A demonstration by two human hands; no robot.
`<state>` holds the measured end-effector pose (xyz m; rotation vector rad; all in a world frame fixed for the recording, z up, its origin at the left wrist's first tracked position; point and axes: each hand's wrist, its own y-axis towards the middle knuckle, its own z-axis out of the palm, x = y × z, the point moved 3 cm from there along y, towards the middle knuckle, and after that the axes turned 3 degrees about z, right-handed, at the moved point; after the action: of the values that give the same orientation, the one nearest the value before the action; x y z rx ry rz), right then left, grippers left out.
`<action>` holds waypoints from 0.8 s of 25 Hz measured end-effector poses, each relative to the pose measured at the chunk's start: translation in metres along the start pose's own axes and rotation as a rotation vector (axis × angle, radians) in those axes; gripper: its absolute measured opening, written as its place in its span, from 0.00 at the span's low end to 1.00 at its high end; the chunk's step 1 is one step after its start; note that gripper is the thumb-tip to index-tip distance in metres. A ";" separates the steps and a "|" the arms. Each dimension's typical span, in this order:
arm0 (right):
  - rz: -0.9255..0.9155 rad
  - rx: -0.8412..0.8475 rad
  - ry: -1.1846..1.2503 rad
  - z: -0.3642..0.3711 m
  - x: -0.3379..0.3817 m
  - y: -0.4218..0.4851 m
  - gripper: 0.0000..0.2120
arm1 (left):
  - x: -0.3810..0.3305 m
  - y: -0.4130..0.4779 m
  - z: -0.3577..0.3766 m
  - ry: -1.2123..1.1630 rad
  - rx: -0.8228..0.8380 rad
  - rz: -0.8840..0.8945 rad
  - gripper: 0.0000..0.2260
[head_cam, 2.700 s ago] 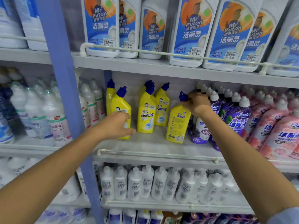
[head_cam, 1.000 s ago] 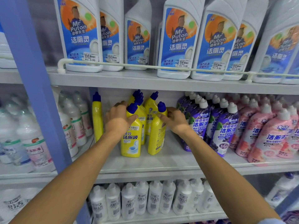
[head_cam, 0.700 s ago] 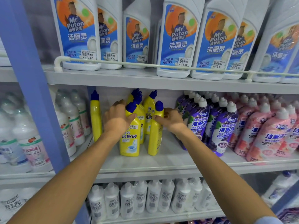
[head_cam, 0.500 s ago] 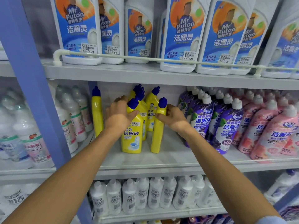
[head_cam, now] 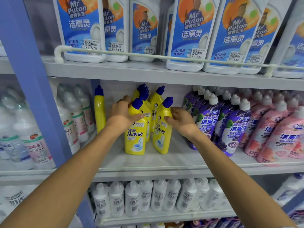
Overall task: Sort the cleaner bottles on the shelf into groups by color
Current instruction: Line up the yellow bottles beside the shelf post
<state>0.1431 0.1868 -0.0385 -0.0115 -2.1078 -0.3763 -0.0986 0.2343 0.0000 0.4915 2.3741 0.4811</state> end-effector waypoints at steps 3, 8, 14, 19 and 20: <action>-0.014 -0.049 -0.001 -0.004 -0.004 -0.003 0.18 | 0.002 -0.002 0.002 -0.045 -0.008 0.000 0.25; -0.051 0.095 0.027 -0.008 0.000 -0.002 0.13 | 0.004 -0.002 0.004 -0.078 -0.007 0.000 0.25; -0.040 0.026 -0.215 -0.018 -0.006 0.010 0.15 | 0.005 -0.010 0.002 -0.139 -0.029 0.003 0.24; -0.020 -0.023 -0.392 -0.009 -0.019 0.013 0.15 | 0.005 -0.016 0.002 -0.193 -0.028 -0.014 0.24; -0.032 -0.029 -0.416 -0.009 -0.019 0.018 0.15 | 0.006 -0.016 0.003 -0.201 -0.027 -0.021 0.24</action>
<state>0.1635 0.2038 -0.0456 -0.0792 -2.5150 -0.4535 -0.1049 0.2235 -0.0126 0.4787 2.1755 0.4323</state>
